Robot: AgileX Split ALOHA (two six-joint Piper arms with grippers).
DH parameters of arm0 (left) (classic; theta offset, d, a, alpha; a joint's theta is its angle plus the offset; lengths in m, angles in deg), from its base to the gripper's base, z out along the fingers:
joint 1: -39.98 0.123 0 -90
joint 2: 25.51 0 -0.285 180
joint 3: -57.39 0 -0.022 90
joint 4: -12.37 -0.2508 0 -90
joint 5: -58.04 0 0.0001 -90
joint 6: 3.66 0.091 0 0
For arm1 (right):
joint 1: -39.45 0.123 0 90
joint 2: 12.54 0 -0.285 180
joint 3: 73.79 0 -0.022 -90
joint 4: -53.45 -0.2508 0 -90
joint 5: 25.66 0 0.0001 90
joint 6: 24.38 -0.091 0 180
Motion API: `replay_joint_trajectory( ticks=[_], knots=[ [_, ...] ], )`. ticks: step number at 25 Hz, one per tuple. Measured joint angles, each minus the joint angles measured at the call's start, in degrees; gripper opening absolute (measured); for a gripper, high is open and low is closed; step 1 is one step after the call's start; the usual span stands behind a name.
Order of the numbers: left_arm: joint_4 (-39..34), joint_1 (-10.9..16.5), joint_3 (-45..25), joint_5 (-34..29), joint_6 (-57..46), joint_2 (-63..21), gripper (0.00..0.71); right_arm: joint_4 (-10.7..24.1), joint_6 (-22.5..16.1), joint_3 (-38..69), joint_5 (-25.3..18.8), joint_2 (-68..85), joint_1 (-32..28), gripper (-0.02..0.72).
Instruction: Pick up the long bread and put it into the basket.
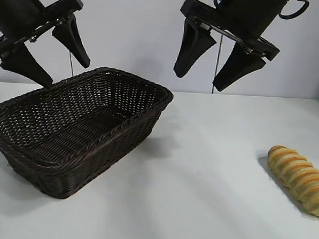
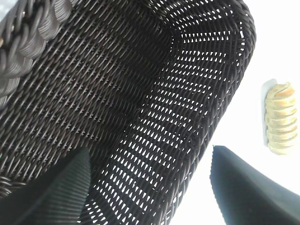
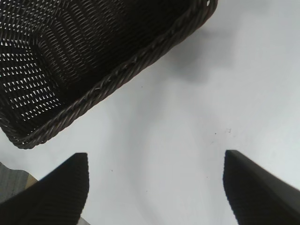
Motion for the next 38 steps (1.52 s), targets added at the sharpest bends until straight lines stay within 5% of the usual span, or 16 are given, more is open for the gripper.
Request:
replay_joint_trajectory(
  ticks=[38],
  knots=[
    [0.0,1.1,0.0,-1.6,-0.6,0.0,0.522,0.4,0.0,0.0,0.1,0.0,0.0,0.57]
  ],
)
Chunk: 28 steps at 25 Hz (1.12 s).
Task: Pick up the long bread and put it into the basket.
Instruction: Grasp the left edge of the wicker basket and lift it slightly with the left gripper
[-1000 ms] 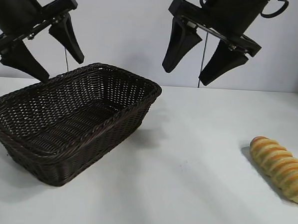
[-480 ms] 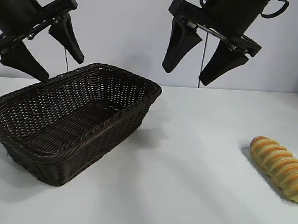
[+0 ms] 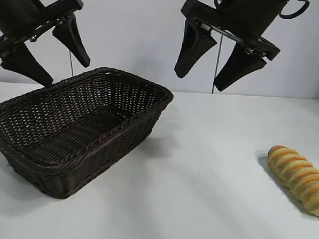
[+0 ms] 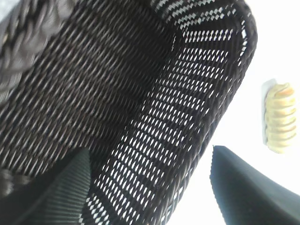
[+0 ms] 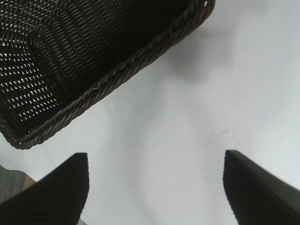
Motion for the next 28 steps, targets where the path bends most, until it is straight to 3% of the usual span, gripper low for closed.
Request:
replay_joint_trajectory(
  ticks=[14,21,28],
  knots=[
    [-3.0,1.1,-1.2,-4.2,-6.2,-9.0,0.515,0.0,0.0,0.0,0.1,0.0,0.0,0.57],
    [-9.1,1.1,-7.3,-4.3,-13.6,-16.4,0.514,0.1,0.0,0.0,0.1,0.0,0.0,0.57],
    [-15.6,1.1,-14.7,-1.9,-28.4,-21.7,0.514,0.1,0.0,0.0,0.1,0.0,0.0,0.57]
  ],
)
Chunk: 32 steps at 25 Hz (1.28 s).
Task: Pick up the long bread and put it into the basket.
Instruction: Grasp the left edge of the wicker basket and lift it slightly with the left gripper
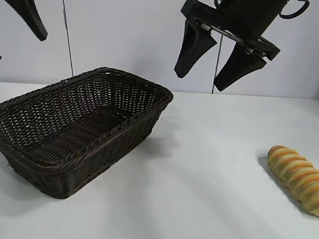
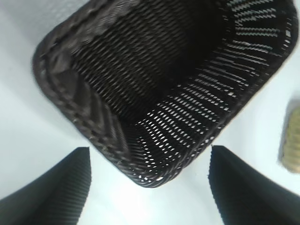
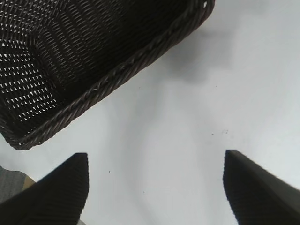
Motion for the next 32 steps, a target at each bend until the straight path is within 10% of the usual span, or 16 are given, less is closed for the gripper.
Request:
replay_joint_trajectory(
  ticks=[32],
  knots=[
    [-3.3,0.0,-15.3,16.5,-15.5,-0.3,0.514,0.0,0.0,0.0,0.0,0.0,0.0,0.57]
  ],
)
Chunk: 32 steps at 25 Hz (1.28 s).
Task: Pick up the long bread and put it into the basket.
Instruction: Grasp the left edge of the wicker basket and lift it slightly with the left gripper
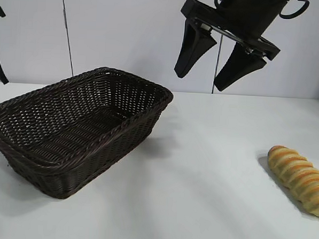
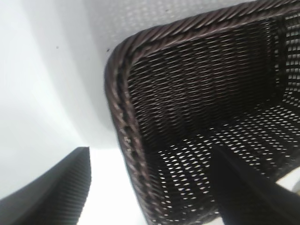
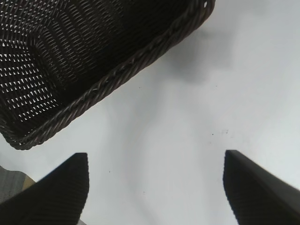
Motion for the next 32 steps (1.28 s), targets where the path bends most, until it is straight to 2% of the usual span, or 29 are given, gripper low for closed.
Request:
replay_joint_trajectory(
  ticks=[16,23,32],
  knots=[
    [0.1,0.0,0.0,3.3,0.0,0.3,0.514,0.0,0.0,0.0,0.0,0.0,0.0,0.57],
    [2.1,-0.1,0.0,4.7,0.1,5.7,0.514,0.0,0.0,0.0,0.2,0.0,0.0,0.57],
    [2.7,-3.9,0.0,11.4,0.3,15.4,0.514,0.0,0.0,0.0,0.4,0.0,0.0,0.57]
  ],
)
